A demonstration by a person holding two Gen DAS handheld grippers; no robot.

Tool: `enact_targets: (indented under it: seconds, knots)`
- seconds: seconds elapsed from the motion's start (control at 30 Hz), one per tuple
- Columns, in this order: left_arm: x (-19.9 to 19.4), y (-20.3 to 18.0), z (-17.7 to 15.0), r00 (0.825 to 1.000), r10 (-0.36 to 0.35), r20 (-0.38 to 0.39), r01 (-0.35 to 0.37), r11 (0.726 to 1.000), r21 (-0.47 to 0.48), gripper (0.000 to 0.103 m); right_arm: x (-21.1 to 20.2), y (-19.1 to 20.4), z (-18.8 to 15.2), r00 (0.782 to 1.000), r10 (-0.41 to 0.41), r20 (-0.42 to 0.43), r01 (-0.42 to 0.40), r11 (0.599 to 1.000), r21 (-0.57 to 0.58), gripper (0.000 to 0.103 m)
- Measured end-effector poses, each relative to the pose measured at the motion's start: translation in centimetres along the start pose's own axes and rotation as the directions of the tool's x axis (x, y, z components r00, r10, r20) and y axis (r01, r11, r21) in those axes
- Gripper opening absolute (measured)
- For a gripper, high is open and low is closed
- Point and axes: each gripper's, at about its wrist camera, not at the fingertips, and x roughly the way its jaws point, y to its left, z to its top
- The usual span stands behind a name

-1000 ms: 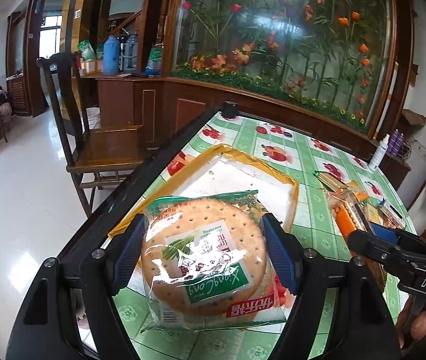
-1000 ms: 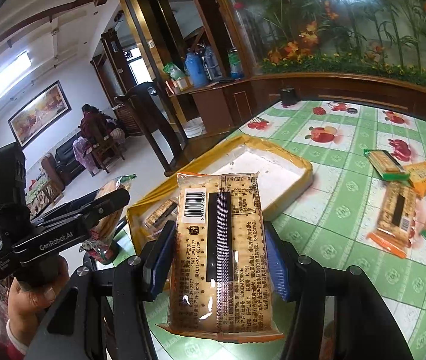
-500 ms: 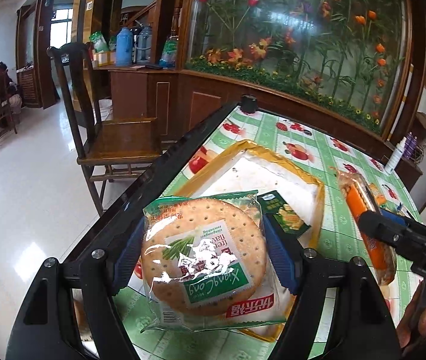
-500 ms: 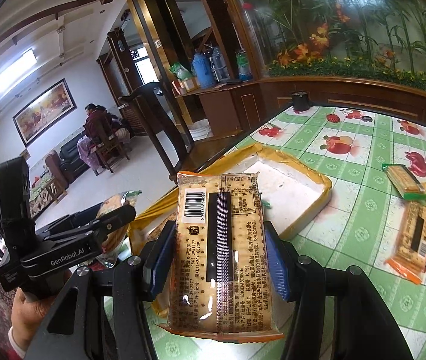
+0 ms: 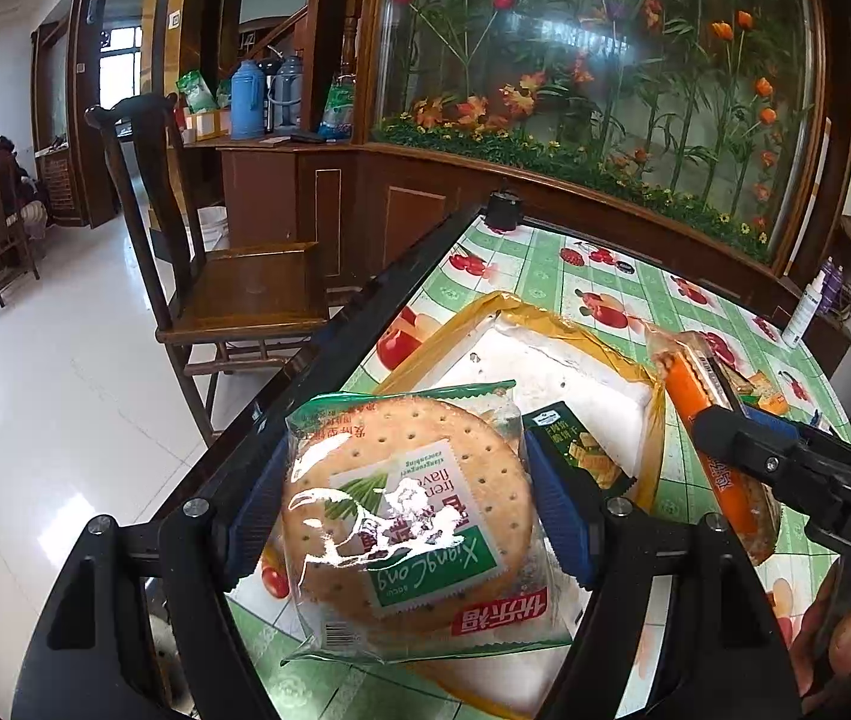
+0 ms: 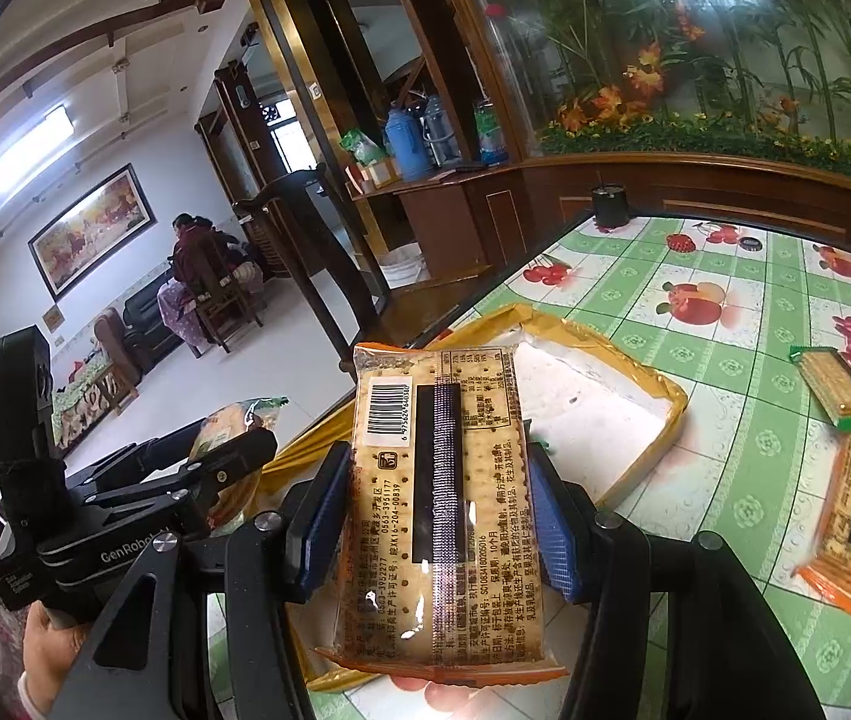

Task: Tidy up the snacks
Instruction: 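Lower both packs into the tray beside the green pack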

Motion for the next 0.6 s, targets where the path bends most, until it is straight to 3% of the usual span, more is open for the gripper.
enact_targets:
  seconds: [0.6]
  knots:
    - [2.3, -1.3, 1.0, 1.000, 0.013, -0.019, -0.013, 0.999, 0.031, 0.076, 2.2, -1.4, 0.8, 1.000, -0.014, -0.019, 0.015, 1.000, 0.023, 0.057]
